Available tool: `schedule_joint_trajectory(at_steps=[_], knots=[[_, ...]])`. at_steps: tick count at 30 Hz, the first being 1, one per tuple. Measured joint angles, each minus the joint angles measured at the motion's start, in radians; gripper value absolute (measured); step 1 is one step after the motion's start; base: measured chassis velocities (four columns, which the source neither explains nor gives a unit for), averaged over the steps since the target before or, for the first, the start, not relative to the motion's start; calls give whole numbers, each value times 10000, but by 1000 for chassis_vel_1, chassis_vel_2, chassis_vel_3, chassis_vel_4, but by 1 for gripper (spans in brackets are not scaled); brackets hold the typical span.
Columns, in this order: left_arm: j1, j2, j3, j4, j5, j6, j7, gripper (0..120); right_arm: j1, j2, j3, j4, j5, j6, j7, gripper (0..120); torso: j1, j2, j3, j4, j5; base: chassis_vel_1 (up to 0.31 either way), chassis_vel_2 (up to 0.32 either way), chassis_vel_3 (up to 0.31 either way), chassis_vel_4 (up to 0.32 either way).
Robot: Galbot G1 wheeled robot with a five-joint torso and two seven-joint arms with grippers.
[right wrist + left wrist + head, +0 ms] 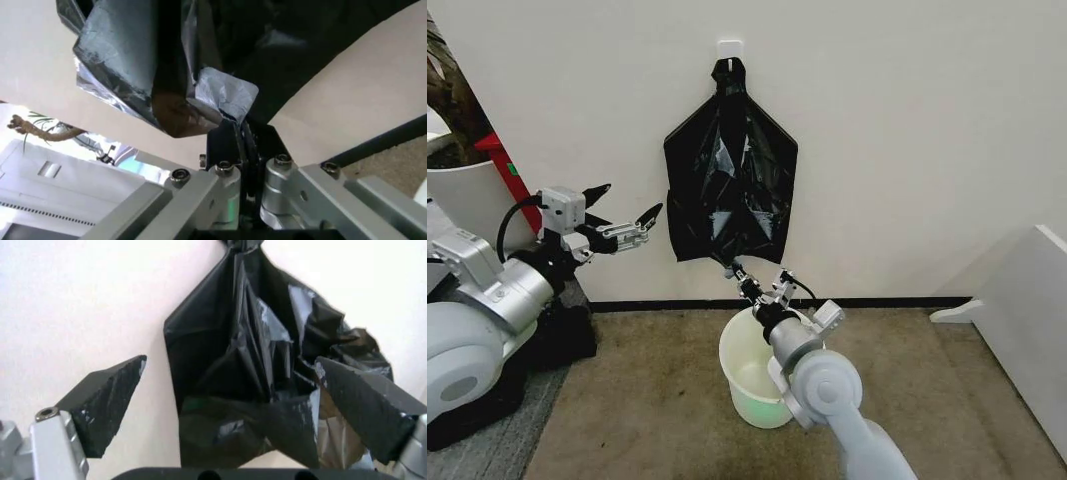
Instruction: Place the garbage bag over the trash bin.
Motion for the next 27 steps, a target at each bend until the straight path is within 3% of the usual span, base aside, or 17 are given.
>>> schedule_joint_trajectory(at_steps=[1,3,12,17,19,20,27], knots=[[-87,3,52,7,-10,10,0,100,-62,-9,47,23,-35,-9,-38,0,0,1,-2,2,25,0,0,0,0],[-483,-138,416,146,17,104,-16,100,-125,-19,103,51,-64,-14,-59,0,0,1,-1,1,3,0,0,0,0],[-2632,-885,2297,885,329,626,-140,100,-125,-36,46,112,-77,-24,-60,0,0,1,-1,2,11,0,0,0,0],[-3408,-1101,2864,1086,407,775,-174,100,-158,-74,41,133,-82,-30,-52,0,0,1,0,-3,8,0,0,0,0],[-3675,-1172,3088,1158,419,832,-181,100,-167,-87,40,140,-85,-31,-52,0,0,1,-1,3,25,0,0,0,0],[-4047,-1298,3414,1282,459,927,-204,100,-177,-100,41,140,-86,-33,-49,0,0,1,-1,3,5,0,0,0,0],[-5492,-1757,4644,1721,634,1282,-277,100,-196,-124,41,141,-87,-35,-42,0,0,1,0,0,13,0,0,0,0]])
